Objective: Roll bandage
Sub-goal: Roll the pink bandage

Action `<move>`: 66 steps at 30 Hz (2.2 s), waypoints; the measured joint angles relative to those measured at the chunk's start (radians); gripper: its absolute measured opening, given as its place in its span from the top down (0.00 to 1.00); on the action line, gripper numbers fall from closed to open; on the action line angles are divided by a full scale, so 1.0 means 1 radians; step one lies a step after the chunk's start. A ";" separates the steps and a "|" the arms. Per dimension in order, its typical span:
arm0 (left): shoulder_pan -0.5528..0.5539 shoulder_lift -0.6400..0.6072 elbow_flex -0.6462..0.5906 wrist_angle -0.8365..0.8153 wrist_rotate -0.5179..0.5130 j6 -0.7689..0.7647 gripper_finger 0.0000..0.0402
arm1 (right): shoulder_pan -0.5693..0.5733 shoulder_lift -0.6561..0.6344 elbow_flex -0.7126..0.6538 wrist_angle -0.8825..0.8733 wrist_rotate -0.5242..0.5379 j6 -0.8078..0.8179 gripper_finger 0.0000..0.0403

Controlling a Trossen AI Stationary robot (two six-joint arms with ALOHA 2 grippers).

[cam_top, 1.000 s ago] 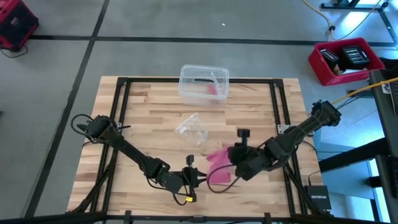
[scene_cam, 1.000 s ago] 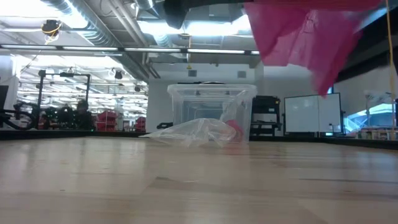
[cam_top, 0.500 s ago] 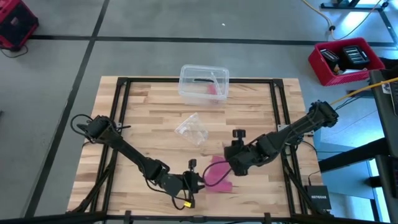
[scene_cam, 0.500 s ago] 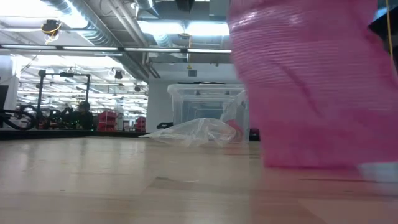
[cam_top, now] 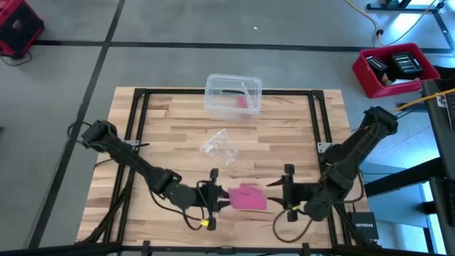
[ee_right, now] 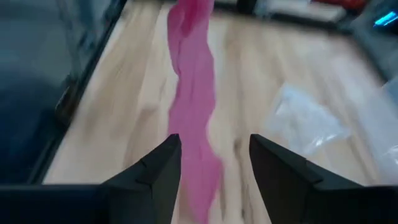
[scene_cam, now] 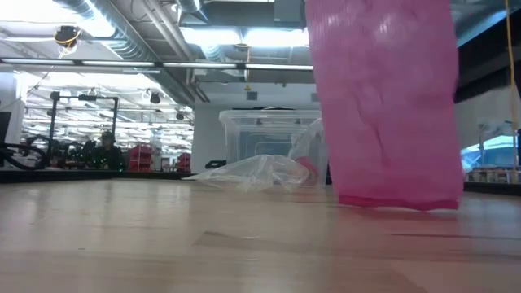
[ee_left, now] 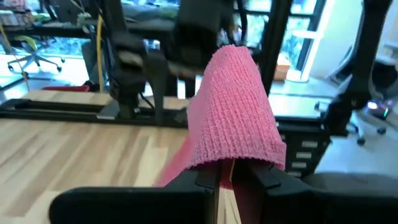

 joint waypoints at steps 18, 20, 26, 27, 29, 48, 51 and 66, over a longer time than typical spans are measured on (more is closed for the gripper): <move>0.044 -0.003 -0.002 -0.001 -0.011 -0.022 0.95 | -0.061 0.173 -0.395 1.217 0.028 -0.278 0.52; 0.049 -0.003 -0.002 0.000 -0.011 -0.023 0.95 | -0.060 0.182 -0.387 1.203 0.063 -0.287 0.52; 0.055 -0.003 -0.002 0.000 -0.011 -0.029 0.95 | -0.070 0.189 -0.382 1.213 0.073 -0.294 0.52; 0.055 -0.003 -0.002 0.001 -0.011 -0.029 0.95 | -0.072 0.189 -0.382 1.223 0.076 -0.294 0.52; 0.061 -0.003 -0.002 0.001 -0.011 -0.029 0.95 | -0.087 0.189 -0.382 1.246 0.069 -0.300 0.52; 0.010 -0.026 -0.002 -0.116 0.059 -0.047 0.95 | -0.016 -0.012 -0.382 1.082 0.318 -0.576 0.98; -0.005 -0.024 -0.002 -0.124 0.059 -0.047 0.95 | 0.017 -0.089 -0.382 1.050 0.419 -0.661 0.99; 0.033 -0.024 -0.010 -0.215 0.090 -0.104 0.95 | 0.024 -0.228 -0.257 1.009 0.326 -1.044 0.99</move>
